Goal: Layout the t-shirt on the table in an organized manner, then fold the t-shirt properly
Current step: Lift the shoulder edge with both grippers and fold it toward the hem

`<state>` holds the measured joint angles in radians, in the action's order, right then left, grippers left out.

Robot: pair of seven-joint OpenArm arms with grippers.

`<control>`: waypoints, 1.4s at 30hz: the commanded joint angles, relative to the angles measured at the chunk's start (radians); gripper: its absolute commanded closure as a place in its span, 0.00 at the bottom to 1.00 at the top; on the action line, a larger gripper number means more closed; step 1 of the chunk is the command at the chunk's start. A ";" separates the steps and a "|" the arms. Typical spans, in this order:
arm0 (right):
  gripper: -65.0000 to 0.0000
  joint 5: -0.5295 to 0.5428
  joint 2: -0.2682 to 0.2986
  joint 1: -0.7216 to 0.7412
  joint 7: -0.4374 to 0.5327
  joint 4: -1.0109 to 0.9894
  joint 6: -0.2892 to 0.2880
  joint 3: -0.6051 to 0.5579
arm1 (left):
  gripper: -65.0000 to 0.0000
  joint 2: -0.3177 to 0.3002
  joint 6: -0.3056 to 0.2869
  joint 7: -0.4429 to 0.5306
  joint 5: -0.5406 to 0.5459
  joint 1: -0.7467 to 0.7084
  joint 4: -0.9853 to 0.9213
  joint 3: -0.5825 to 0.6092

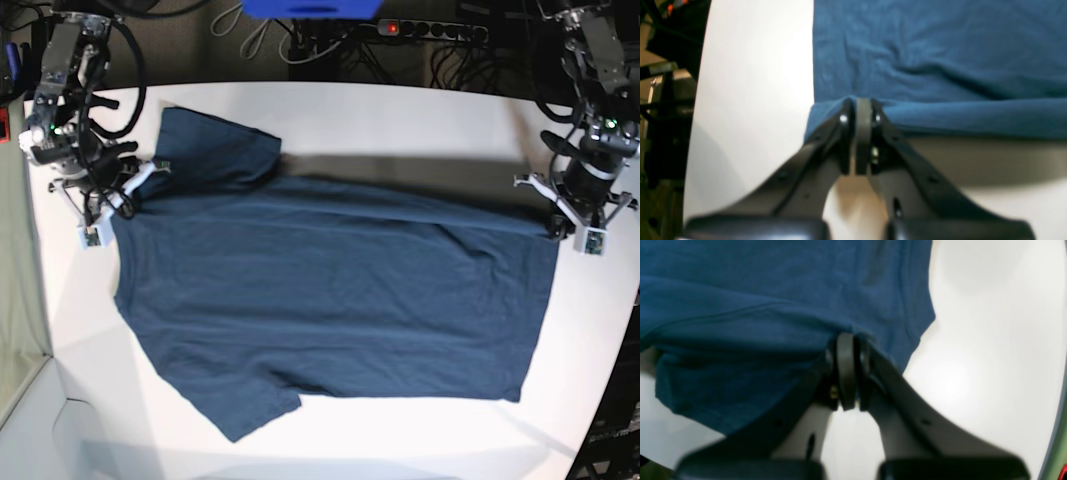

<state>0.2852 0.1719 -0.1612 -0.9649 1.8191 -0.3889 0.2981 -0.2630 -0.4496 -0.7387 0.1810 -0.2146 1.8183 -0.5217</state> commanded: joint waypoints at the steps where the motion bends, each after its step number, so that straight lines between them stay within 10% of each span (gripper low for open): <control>1: 1.00 0.004 0.013 0.015 0.022 0.017 -0.002 0.002 | 1.00 -0.017 0.004 0.029 0.001 0.037 0.013 -0.002; 29: 1.00 0.006 0.010 0.191 0.016 -0.170 0.003 -0.043 | 0.97 -0.120 0.005 0.031 0.001 0.369 -0.475 0.194; 42: 0.78 0.006 0.033 0.148 0.014 -0.161 0.000 -0.037 | 0.08 -0.152 0.004 0.029 0.008 0.278 -0.323 0.102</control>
<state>0.2844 0.1959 -0.0280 -0.9703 1.6382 -0.3889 0.2577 -0.3935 -0.4500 -0.7261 0.1860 0.0517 1.4776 -0.4095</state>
